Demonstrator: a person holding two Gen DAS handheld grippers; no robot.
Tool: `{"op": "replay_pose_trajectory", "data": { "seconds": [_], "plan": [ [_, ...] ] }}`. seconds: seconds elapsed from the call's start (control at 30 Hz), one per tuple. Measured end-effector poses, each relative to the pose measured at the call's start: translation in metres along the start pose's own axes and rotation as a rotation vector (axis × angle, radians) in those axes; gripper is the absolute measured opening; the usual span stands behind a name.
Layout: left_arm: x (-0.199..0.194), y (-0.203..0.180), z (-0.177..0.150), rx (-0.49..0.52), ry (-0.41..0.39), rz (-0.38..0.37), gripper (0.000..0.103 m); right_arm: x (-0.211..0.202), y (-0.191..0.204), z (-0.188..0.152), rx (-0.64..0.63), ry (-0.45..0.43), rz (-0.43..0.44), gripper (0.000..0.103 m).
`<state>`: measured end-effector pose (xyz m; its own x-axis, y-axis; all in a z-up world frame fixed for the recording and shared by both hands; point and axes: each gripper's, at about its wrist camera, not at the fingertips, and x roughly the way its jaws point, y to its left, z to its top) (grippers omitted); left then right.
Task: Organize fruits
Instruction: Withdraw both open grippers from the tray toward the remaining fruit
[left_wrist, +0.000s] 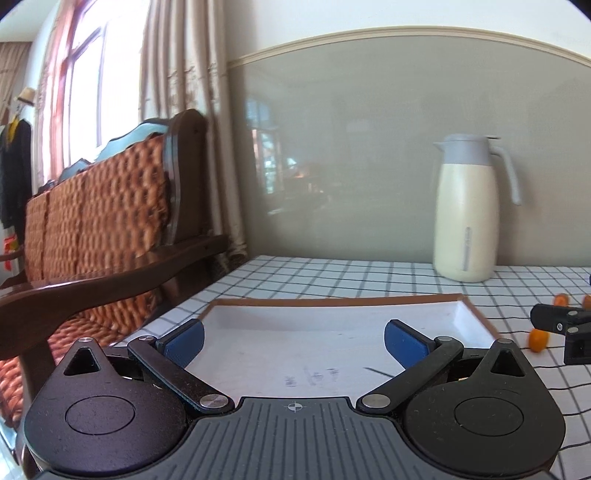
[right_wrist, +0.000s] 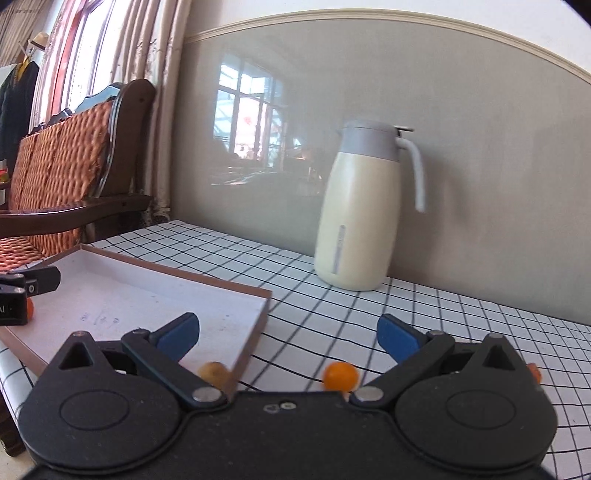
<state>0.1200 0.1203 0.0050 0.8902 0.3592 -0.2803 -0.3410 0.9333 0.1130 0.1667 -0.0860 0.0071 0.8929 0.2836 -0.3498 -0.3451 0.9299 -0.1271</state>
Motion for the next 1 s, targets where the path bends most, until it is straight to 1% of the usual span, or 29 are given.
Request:
{"op": "replay_pose_trajectory", "data": {
  "seconds": [0.23, 0.6, 0.8, 1.0],
  "plan": [
    [-0.007, -0.037, 0.004, 0.019, -0.015, -0.061, 0.103, -0.011, -0.032, -0.008, 0.014, 0.009, -0.057, 0.097],
    [-0.018, -0.103, 0.007, 0.065, -0.026, -0.185, 0.103, -0.027, -0.083, -0.025, 0.043, 0.038, -0.14, 0.097],
    [-0.024, -0.14, 0.007, 0.091, -0.026, -0.248, 0.103, -0.033, -0.109, -0.036, 0.058, 0.064, -0.171, 0.097],
    [-0.023, -0.171, 0.005, 0.118, -0.009, -0.29, 0.103, -0.032, -0.126, -0.045, 0.061, 0.087, -0.192, 0.097]
  ]
}}
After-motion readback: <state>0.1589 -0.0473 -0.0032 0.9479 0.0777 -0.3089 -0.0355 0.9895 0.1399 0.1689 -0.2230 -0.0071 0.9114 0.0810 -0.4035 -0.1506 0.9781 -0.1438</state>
